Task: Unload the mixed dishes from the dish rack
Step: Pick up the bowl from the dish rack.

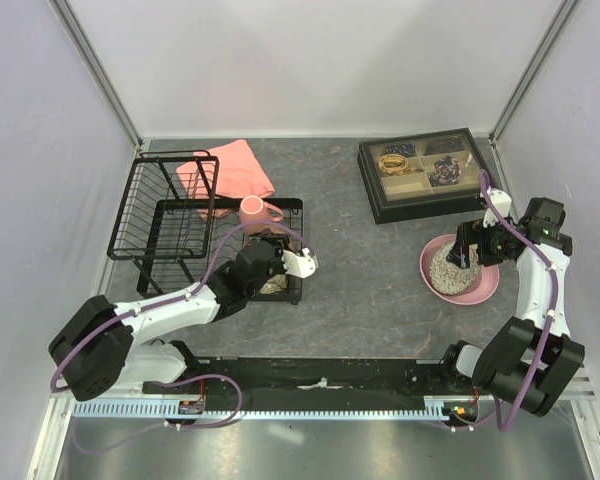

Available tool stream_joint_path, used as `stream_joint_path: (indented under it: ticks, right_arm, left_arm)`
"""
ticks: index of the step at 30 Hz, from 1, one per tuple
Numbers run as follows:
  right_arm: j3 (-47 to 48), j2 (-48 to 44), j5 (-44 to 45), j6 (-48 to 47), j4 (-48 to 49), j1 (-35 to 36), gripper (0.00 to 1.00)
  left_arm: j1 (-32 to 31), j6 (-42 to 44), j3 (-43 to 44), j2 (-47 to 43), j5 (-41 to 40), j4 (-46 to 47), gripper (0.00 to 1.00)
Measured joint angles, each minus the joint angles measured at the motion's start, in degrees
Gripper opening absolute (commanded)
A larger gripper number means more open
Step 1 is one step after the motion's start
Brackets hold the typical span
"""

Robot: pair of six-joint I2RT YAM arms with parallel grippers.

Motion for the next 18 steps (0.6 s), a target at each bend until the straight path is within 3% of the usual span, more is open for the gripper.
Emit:
stream_joint_path:
  ticks: [10, 18]
  right_arm:
    - [-0.55, 0.33, 0.02, 0.00, 0.33, 0.00, 0.95]
    - [-0.72, 0.33, 0.11, 0.00, 0.35, 0.00, 0.95]
  left_arm:
    - [0.00, 2.19, -2.54, 1.88, -1.33, 8.15, 0.46]
    - [0.04, 4.37, -4.00, 2.45, -2.69, 12.52, 0.26]
